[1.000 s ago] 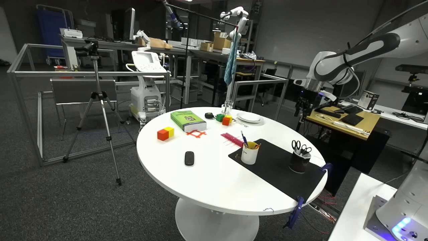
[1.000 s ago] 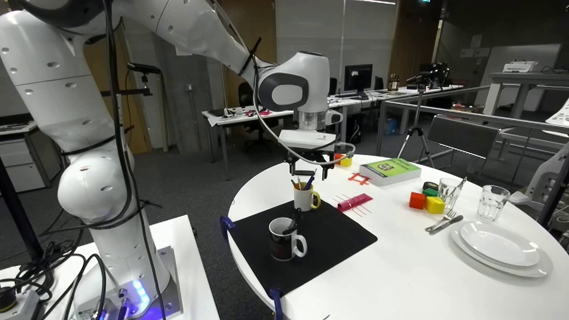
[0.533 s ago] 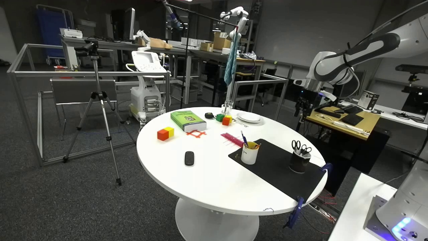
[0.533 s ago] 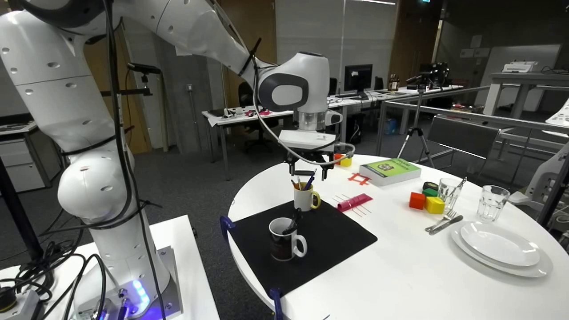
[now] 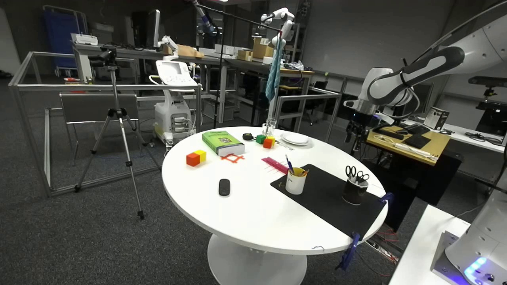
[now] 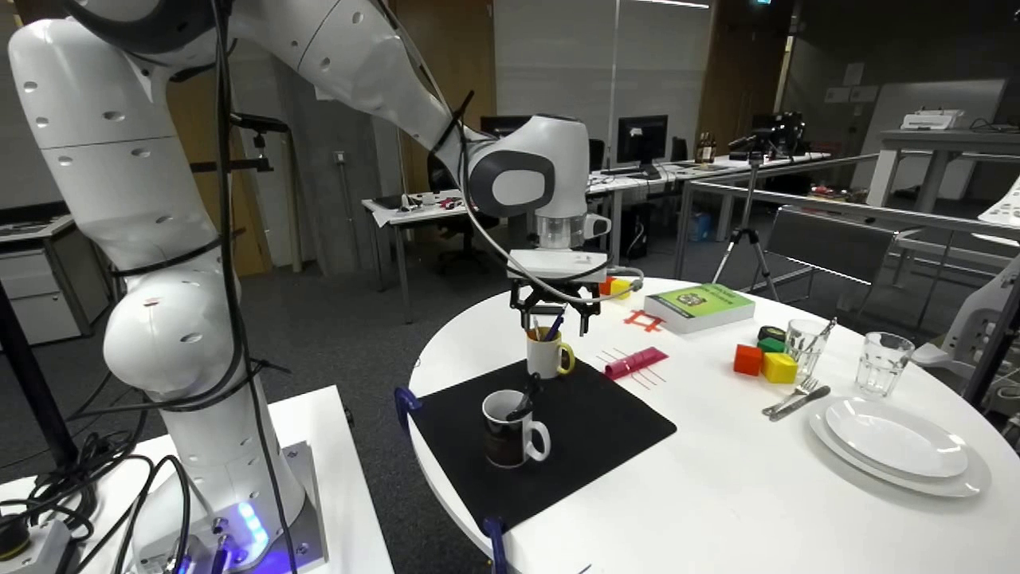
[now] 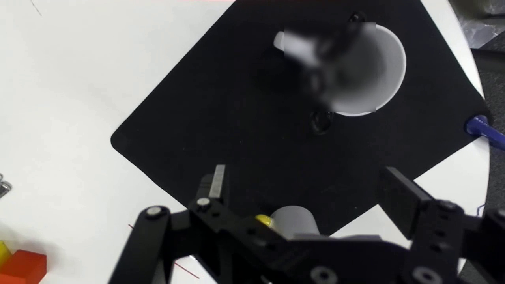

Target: Remove a scissors from the black cup and place it on the black mat on the table

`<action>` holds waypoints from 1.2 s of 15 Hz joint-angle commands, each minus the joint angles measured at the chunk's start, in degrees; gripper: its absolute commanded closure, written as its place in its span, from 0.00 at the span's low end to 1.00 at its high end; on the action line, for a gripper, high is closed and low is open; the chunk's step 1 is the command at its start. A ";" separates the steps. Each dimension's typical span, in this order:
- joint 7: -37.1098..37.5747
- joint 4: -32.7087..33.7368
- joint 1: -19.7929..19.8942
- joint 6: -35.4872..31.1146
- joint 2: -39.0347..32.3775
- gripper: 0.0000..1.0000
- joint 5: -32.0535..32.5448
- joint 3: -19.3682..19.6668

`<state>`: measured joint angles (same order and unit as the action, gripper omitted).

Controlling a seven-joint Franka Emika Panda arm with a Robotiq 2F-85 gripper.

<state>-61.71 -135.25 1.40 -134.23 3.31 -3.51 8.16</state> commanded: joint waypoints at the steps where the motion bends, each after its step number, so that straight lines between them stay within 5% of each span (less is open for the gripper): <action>1: -4.64 -1.65 0.90 -5.01 -0.34 0.00 -0.28 -0.76; 18: -11.37 -3.81 1.48 -9.16 -3.76 0.00 -0.63 -1.05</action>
<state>-71.58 -138.36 1.57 -140.29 0.50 -4.40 8.11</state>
